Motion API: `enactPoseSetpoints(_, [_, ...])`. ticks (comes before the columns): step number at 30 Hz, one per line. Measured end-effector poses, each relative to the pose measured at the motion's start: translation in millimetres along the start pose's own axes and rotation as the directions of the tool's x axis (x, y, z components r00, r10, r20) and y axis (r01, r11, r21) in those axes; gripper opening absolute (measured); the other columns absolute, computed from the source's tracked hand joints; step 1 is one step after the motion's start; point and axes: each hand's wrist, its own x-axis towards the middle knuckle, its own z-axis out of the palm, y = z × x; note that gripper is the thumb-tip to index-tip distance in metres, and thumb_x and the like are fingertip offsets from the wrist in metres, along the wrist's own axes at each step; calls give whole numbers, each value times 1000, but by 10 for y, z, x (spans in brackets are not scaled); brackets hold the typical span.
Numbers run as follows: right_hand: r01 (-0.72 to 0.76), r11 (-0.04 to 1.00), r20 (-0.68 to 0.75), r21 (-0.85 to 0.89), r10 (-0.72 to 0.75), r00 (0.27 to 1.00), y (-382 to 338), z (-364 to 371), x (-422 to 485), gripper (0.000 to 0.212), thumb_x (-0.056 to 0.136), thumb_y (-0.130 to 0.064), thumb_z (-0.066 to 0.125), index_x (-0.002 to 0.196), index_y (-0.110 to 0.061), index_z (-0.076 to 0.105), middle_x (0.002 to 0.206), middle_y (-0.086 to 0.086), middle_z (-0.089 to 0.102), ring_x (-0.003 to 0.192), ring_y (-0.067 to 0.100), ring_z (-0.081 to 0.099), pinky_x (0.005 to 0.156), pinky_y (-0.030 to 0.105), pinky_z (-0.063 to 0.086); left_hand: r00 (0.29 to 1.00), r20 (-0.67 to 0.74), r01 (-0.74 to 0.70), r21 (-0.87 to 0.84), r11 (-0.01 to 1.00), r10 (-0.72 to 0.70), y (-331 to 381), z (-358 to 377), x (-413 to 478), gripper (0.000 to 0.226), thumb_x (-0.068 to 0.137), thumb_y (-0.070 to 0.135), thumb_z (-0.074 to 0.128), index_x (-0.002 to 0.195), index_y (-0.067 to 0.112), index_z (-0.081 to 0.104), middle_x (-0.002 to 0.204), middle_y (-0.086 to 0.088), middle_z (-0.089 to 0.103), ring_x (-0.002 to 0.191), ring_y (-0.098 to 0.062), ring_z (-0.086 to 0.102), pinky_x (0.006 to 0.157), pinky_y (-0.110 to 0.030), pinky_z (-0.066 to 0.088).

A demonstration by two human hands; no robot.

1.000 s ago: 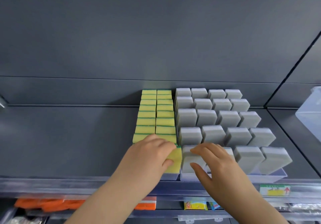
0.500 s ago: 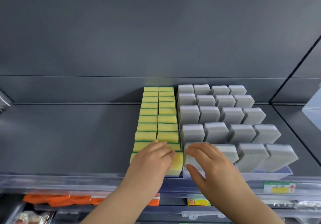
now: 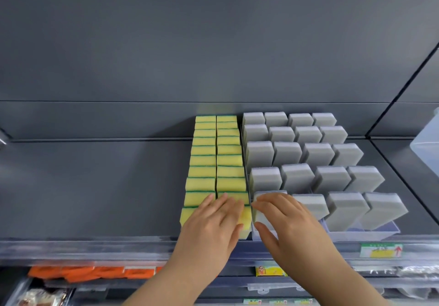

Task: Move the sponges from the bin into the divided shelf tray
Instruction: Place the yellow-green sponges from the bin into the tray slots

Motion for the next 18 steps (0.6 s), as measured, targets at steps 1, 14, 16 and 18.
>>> enactPoseSetpoints(1, [-3,1000,2,-3,3,1000,-9,-6,-2,27,68,-24,65,94,-18,69,93,-5,66,88,12,59,73,24,52,1000,-1,19,8,1000,-19,5,8,5,37,90,30,45,111,10,68,111,-4,69,110,-18,61,98,-40,46])
enactPoseSetpoints(14, [-51,998,76,-42,54,996,-116,-22,-13,33,66,-17,80,97,-15,69,96,-2,67,89,18,64,75,28,53,1000,9,4,15,1000,-4,-67,8,20,31,90,24,46,108,14,69,114,-4,66,110,-21,60,101,-42,42])
enactPoseSetpoints(16, [-54,997,52,-62,57,997,-114,-10,2,26,71,-17,71,97,-15,68,97,-2,66,93,16,60,78,27,51,1000,-4,19,-30,999,-19,-92,-1,38,31,91,24,47,111,13,67,114,-3,66,109,-21,60,99,-42,45])
enactPoseSetpoints(18, [-73,994,30,-81,75,997,-99,-6,23,25,75,-20,61,99,-15,67,100,-2,66,99,14,55,85,25,46,999,-6,31,-46,998,-31,-121,0,58,33,92,25,45,113,13,67,116,-3,65,110,-21,59,97,-42,46])
